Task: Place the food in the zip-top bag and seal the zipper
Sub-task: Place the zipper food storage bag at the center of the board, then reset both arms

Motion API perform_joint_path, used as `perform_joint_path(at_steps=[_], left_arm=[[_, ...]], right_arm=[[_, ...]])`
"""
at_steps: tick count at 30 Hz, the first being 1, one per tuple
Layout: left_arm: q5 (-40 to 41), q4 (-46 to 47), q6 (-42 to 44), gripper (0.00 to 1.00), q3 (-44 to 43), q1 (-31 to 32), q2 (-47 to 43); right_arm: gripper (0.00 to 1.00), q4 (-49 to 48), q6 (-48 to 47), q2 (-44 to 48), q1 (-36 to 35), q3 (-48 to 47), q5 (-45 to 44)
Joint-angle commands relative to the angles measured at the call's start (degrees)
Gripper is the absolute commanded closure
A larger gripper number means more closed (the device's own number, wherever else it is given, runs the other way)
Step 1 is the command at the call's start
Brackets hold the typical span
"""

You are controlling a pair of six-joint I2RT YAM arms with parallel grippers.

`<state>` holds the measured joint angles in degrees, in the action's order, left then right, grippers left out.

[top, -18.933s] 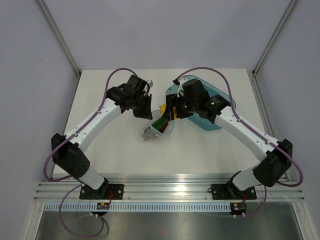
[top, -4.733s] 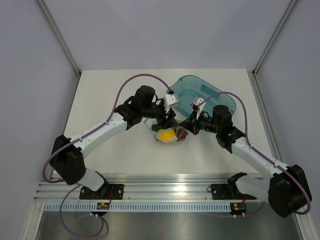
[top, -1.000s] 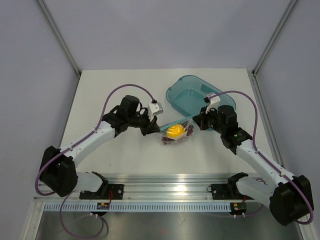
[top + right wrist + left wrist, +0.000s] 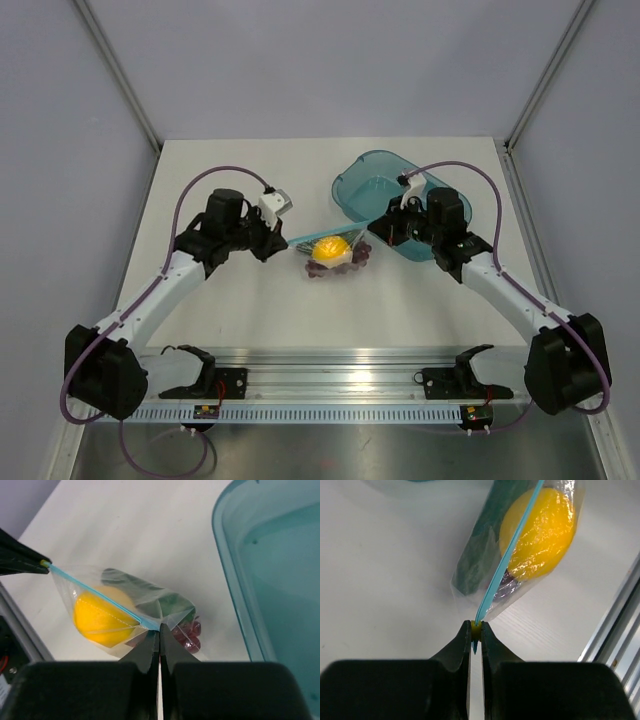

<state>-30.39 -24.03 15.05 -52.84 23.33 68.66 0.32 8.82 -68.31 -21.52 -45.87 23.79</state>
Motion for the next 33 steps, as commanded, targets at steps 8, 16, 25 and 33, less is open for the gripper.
perform_joint_path(at_steps=[8,16,25,33], left_arm=[[13.96,14.46,-7.32,1.0,-8.4,-5.22,-2.39],[19.48,14.11,-13.0,0.12,1.06,-5.4,-12.84],[33.46,12.43,-19.6,0.01,-0.58,-5.4,-24.45],[32.77,3.75,-27.78,0.01,-3.41,-5.4,-23.49]], right_arm=[[1.0,-14.39,1.47,-19.47,-7.21,-22.49,7.58],[0.42,-16.75,-0.84,-19.32,-11.79,-11.73,8.82],[0.01,-9.21,-3.72,-4.21,-11.79,-2.64,-14.1],[0.01,14.42,2.51,-1.12,-11.79,-13.27,-41.36]])
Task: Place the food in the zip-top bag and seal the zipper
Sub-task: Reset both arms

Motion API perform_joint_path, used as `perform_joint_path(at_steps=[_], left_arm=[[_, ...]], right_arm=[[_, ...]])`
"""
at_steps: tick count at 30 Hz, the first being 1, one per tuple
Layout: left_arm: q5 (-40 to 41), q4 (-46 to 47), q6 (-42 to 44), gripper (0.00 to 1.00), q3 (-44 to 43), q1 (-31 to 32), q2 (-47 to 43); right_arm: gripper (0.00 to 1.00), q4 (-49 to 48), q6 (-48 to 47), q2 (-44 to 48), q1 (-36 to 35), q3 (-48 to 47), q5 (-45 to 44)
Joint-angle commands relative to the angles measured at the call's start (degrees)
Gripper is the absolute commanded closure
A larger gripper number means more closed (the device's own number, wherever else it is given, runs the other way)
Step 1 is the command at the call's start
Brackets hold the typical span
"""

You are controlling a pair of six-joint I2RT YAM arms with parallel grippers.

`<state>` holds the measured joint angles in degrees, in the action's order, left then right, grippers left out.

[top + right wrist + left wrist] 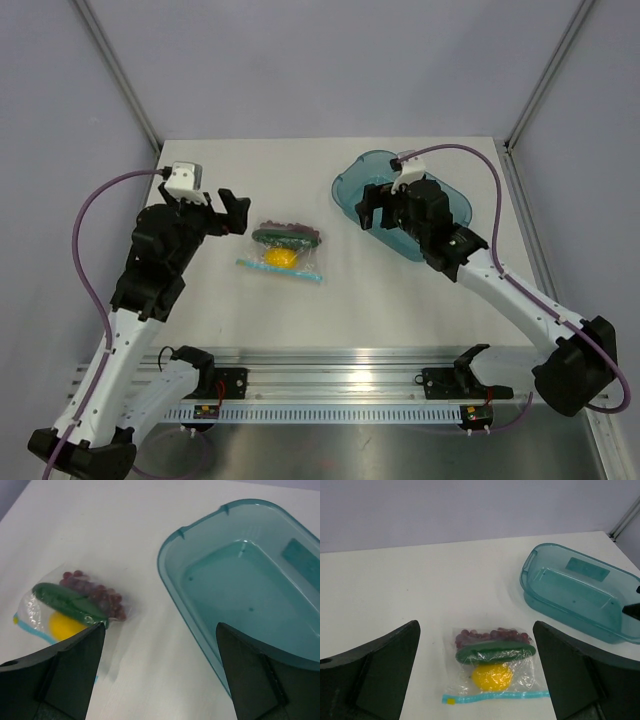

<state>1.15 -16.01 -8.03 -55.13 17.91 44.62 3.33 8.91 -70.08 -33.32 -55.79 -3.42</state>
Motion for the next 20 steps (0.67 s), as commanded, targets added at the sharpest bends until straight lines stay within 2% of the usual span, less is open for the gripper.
perform_joint_path(at_steps=[1,8,14,20], left_arm=[[0.96,-5.16,-6.54,0.01,-0.68,0.02,0.9],[0.17,-7.11,-12.18,0.01,7.75,0.02,-1.9],[-0.8,-8.77,-13.68,0.01,9.78,0.02,-4.28],[2.62,-11.58,-14.2,0.01,10.13,0.02,-7.44]], right_arm=[[0.01,13.43,2.87,0.82,0.01,-3.88,-15.29],[0.01,23.19,9.63,3.72,0.01,-2.22,-31.54],[0.01,30.05,14.29,5.39,0.1,-1.17,-34.9],[0.0,30.33,17.54,9.34,-0.08,1.82,-33.67]])
